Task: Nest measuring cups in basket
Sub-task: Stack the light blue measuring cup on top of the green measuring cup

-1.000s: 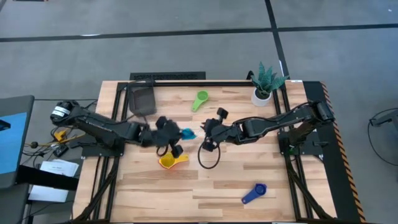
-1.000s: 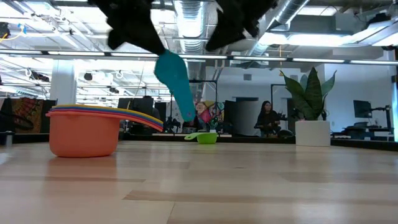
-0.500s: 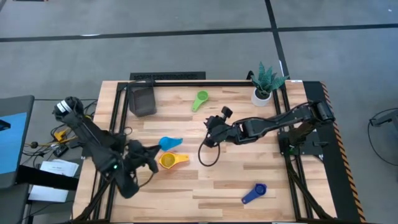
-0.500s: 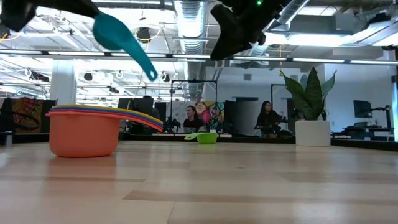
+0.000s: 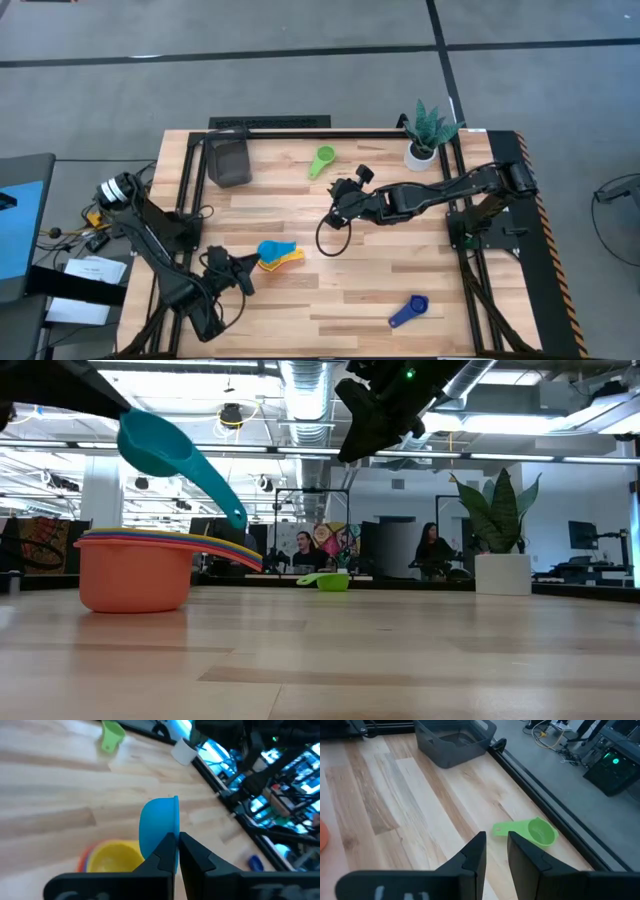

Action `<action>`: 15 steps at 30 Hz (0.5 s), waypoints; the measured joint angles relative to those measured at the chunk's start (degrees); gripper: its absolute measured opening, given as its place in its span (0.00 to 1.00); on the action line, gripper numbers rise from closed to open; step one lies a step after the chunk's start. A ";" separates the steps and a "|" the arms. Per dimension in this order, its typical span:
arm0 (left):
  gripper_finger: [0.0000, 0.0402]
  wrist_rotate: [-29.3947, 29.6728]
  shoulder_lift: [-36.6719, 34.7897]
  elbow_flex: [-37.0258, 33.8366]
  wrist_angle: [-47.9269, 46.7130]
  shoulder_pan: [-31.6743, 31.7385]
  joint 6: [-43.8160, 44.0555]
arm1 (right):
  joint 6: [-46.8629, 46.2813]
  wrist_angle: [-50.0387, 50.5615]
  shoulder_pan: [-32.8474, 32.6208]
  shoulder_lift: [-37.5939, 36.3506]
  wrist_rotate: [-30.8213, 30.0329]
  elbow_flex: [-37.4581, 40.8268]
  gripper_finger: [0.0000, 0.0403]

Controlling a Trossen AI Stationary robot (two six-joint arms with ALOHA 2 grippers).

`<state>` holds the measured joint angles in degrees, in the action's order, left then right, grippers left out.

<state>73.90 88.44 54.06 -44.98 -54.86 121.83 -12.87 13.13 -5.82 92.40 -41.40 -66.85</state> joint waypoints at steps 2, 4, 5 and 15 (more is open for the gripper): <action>0.00 0.31 0.93 0.00 2.26 -0.70 0.01 | 0.20 -0.02 -0.01 0.00 0.31 0.00 0.25; 0.00 0.42 1.69 0.00 3.55 -1.29 -0.01 | 0.71 -0.13 -0.02 0.00 0.50 0.00 0.25; 0.00 0.33 1.95 0.00 3.65 -1.59 -0.03 | 0.71 -0.27 -0.02 0.00 0.53 0.00 0.25; 0.00 2.98 2.63 -3.69 3.70 -1.87 -0.71 | 1.35 -0.01 -0.02 0.00 0.88 0.00 0.25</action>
<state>76.88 91.07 50.38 -41.29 -56.73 121.12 -11.52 13.12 -5.85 92.40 -40.52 -66.85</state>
